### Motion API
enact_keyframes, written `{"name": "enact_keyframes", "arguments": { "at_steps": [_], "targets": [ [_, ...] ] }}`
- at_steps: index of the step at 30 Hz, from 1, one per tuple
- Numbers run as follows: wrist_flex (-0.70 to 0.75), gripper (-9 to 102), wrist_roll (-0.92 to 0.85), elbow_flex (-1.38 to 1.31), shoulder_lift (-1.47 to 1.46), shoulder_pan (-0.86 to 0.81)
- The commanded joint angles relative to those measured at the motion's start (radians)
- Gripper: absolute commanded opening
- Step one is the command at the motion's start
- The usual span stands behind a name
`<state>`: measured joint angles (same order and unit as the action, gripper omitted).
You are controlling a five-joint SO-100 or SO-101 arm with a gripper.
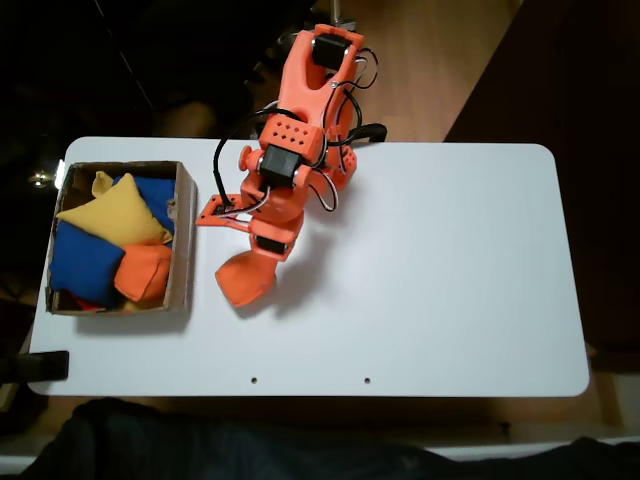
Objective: Grasp a bag and put it in the box.
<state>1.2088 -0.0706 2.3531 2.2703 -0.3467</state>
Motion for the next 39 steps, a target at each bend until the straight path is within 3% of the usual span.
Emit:
{"name": "enact_keyframes", "arguments": {
  "at_steps": [1,17,20,35,37,39],
  "targets": [
    [0.005,53,-0.012,-0.046,-0.011,-0.012],
    [-0.003,62,-0.02,-0.078,-0.115,-0.089],
    [-0.002,69,-0.02,-0.08,-0.14,-0.101],
    [-0.006,71,-0.021,-0.126,-0.256,-0.15],
    [-0.006,79,-0.021,-0.129,-0.278,-0.156],
    [-0.014,81,-0.021,-0.133,-0.295,-0.163]
  ]
}}
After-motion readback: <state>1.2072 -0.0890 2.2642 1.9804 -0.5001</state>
